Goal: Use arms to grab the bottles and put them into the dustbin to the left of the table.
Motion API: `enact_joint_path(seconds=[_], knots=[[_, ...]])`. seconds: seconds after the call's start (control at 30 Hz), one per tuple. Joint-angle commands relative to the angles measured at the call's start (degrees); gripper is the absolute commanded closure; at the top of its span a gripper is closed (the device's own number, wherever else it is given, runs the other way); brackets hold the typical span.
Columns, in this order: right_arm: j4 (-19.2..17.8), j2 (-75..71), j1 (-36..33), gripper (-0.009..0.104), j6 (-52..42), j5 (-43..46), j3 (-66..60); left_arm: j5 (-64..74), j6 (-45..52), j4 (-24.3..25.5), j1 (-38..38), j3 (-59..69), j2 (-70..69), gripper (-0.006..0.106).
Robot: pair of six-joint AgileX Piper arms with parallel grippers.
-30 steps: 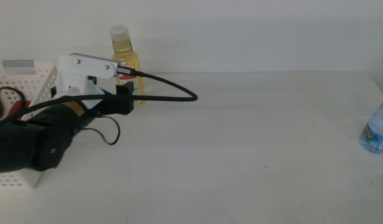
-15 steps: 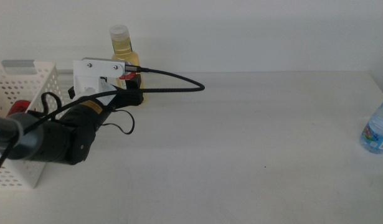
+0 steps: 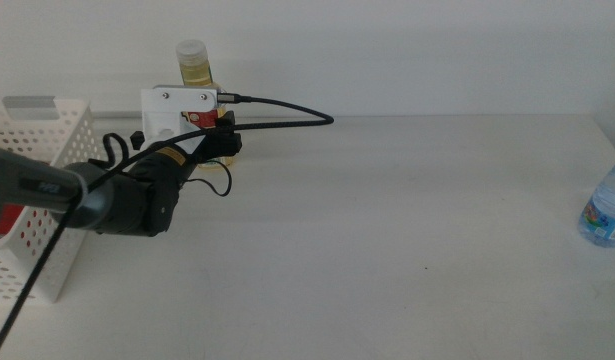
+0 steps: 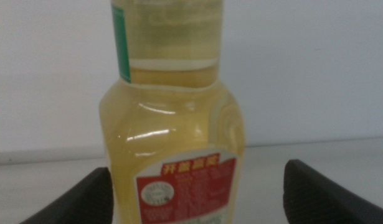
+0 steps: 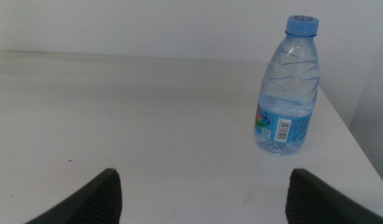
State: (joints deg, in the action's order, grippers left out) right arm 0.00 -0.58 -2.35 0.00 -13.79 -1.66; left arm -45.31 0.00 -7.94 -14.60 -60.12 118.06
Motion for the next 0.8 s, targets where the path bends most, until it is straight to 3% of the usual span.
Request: enact_joint_path(seconds=[0.0, 0.47, 0.67, 0.77], knots=[[-0.5, -1.5, 0.3, 0.016, -0.7, 4.1, 0.5, -4.1, 0.0, -1.1, 0.2, -3.5, -1.6, 0.012], [-0.5, -1.5, 0.3, 0.016, -0.7, 4.1, 0.5, -2.4, 0.5, -2.3, 2.2, -13.5, 6.1, 0.012], [-0.5, -1.5, 0.3, 0.016, -0.7, 4.1, 0.5, -2.8, 0.0, 2.1, 2.1, -13.6, 6.2, 0.012], [-0.5, -1.5, 0.3, 0.016, -0.7, 4.1, 0.5, -2.8, 0.0, 2.0, 2.1, -13.6, 6.2, 0.013]])
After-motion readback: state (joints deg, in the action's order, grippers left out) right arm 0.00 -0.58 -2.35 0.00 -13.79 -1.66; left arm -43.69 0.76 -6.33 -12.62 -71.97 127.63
